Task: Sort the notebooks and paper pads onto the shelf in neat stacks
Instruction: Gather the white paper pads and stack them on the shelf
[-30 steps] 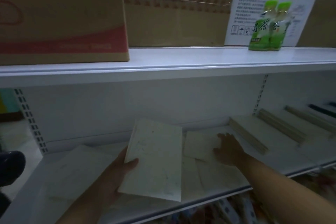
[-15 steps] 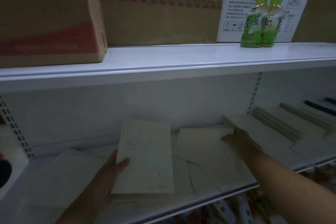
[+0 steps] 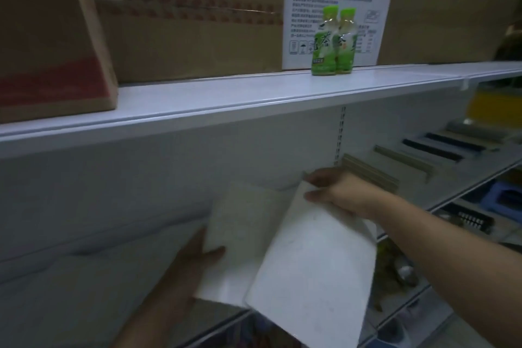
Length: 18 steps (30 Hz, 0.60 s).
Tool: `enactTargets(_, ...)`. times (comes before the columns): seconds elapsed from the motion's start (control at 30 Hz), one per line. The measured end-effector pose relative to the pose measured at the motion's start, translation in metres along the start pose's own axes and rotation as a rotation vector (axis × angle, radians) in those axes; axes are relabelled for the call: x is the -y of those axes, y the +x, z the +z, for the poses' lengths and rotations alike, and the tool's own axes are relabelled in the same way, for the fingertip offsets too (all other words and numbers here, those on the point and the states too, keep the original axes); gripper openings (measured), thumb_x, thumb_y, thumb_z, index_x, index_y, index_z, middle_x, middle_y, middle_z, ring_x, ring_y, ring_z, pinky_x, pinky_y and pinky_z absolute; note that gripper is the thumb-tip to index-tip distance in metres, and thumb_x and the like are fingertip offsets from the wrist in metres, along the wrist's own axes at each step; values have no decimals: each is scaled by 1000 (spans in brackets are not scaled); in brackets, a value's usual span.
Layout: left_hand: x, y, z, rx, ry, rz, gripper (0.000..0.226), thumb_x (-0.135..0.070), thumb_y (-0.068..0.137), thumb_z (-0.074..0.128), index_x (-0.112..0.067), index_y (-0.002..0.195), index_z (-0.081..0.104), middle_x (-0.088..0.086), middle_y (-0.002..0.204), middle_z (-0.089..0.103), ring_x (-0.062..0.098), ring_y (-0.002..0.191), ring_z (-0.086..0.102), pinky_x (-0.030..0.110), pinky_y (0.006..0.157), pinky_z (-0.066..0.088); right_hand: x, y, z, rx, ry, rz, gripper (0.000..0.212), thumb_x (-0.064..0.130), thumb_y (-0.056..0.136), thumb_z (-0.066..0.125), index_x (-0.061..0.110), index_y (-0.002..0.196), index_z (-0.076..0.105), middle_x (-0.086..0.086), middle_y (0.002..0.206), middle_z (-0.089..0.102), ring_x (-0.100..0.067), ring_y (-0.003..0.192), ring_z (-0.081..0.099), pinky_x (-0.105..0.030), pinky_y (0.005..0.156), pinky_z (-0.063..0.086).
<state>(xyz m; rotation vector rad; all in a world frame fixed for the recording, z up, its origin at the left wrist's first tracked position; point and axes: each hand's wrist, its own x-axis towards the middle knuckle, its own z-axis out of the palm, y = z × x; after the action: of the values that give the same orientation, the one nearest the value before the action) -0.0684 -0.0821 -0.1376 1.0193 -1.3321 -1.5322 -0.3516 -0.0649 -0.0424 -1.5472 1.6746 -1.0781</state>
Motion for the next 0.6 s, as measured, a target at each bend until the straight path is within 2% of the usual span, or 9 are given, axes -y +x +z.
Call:
enactTargets(0.1,8,-22,57,192,77,-8,61,-23,59,76,-19,118,59,-1,107,73,19,96,70,26,72,55,-7,2,-1,45,-314,-68,37,17,79,74,11,114,67,-1,109,67,-12,98,62,-22,82,50)
enactTargets(0.2,21,-29,106,158,45,-23,31,-34,85,67,-21,111,58,-7,114,65,-3,85,64,4,65,46,-24,0,-17,88,-463,-77,41,24,80,73,13,119,65,1,118,64,-8,98,58,-16,80,41)
enactTargets(0.27,26,-28,133,213,109,26,60,-57,67,74,-23,113,57,-8,115,65,-6,88,65,4,69,45,-37,-3,-31,114,-454,-105,37,24,81,72,14,116,67,0,118,66,-7,95,57,-17,82,44)
enactTargets(0.33,37,-21,154,284,80,1,85,-40,47,85,-17,123,55,4,113,70,16,100,68,19,75,52,-52,-6,-47,102,-445,-119,42,27,82,71,16,121,64,-1,124,63,-10,106,58,-22,92,45)
enactTargets(0.4,41,-14,178,269,27,-22,81,-27,48,77,-12,124,54,10,110,71,27,100,68,26,73,54,-73,-10,-67,-11,-519,-153,51,33,85,66,17,132,54,-3,136,53,-16,124,49,-26,102,37)
enactTargets(0.43,43,-12,189,221,11,-22,80,-27,47,74,-11,122,56,9,106,72,26,97,69,25,71,54,-84,-13,-77,-91,-540,-153,55,35,88,62,17,138,46,-4,144,44,-19,132,40,-28,107,32)
enactTargets(0.5,45,-5,213,92,16,9,73,-30,50,71,-11,119,59,2,99,75,19,91,71,21,69,53,-108,-24,-100,-186,-438,5,64,38,91,55,18,146,29,-6,154,25,-23,141,24,-36,114,23)
enactTargets(0.57,43,0,240,-43,12,18,44,-19,72,70,-8,112,58,-7,86,73,10,78,69,11,61,49,-128,-36,-117,-129,-167,262,70,39,93,53,16,150,20,-8,154,23,-26,140,27,-42,113,29)
enactTargets(0.6,41,3,254,-100,-23,3,28,-8,83,64,-9,109,55,-10,80,69,6,70,66,8,54,46,-135,-42,-124,-70,-22,344,67,36,94,54,14,149,23,-9,150,33,-28,135,37,-41,109,35)
